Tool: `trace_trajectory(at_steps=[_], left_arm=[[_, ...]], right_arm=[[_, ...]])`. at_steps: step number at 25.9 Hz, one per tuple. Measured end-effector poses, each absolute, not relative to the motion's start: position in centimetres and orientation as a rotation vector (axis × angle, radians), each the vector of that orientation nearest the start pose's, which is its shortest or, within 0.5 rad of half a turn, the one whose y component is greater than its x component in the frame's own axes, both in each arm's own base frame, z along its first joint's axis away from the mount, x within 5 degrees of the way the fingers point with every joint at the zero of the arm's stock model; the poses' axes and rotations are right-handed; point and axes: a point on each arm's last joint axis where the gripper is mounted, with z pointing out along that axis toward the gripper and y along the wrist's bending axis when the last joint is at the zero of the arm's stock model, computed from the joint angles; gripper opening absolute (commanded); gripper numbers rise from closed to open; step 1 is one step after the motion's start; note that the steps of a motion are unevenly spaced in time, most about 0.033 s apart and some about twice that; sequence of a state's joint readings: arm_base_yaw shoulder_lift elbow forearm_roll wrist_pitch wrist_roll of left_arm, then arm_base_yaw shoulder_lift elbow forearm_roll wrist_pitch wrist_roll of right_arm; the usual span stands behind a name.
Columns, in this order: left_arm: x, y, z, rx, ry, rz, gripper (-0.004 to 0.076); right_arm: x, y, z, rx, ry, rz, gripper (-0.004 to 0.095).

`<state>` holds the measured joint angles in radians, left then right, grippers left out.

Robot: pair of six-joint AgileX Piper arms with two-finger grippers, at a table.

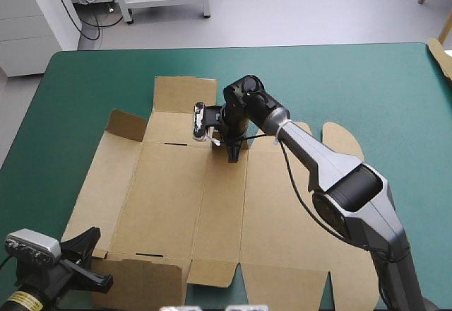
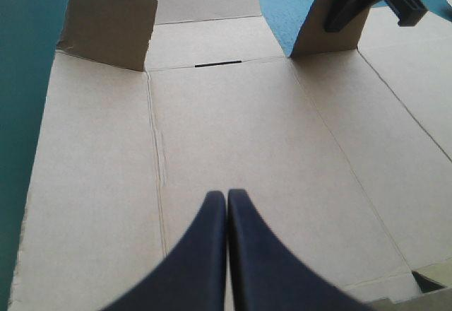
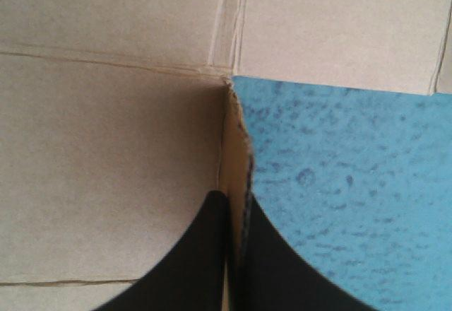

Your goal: Fold the box

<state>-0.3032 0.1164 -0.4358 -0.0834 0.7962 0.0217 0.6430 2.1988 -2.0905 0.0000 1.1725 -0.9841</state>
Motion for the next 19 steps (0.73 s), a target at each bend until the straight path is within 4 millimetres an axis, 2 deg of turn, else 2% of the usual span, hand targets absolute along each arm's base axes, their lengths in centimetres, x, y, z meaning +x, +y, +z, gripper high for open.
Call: trace_trajectory(at_steps=[6,8,13,15,16,17,19], left_arm=[[2.7,-1.4,27.9,0.3,1.945,-0.281,-0.0008],[2.7,-1.4,27.9,0.3,1.945,-0.281,-0.0008],[2.7,-1.4,27.9,0.3,1.945,-0.281,-0.0008],[2.7,-1.4,27.9,0.3,1.945,-0.281,-0.0008],[2.7,-1.4,27.9,0.3,1.945,-0.281,-0.0008],[2.7,-1.4,27.9,0.3,1.945,-0.281,-0.0008],[2.7,-1.4,27.9,0.3,1.945,-0.281,-0.0008]], right_arm=[[39.0,28.7,25.5,-2.016,1.911,-0.123,0.0423],[39.1,28.4,25.4,-2.014,1.931,-0.127,0.0475],[39.0,28.2,26.2,-1.921,2.003,-0.117,0.0474],[38.6,28.1,28.7,-1.807,2.022,-0.099,0.0469],[38.1,27.7,31.2,-1.719,2.021,-0.085,0.0468],[37.8,27.5,32.2,-1.686,2.018,-0.08,0.0468],[36.4,26.5,35.7,-1.573,2.013,-0.054,0.0465]])
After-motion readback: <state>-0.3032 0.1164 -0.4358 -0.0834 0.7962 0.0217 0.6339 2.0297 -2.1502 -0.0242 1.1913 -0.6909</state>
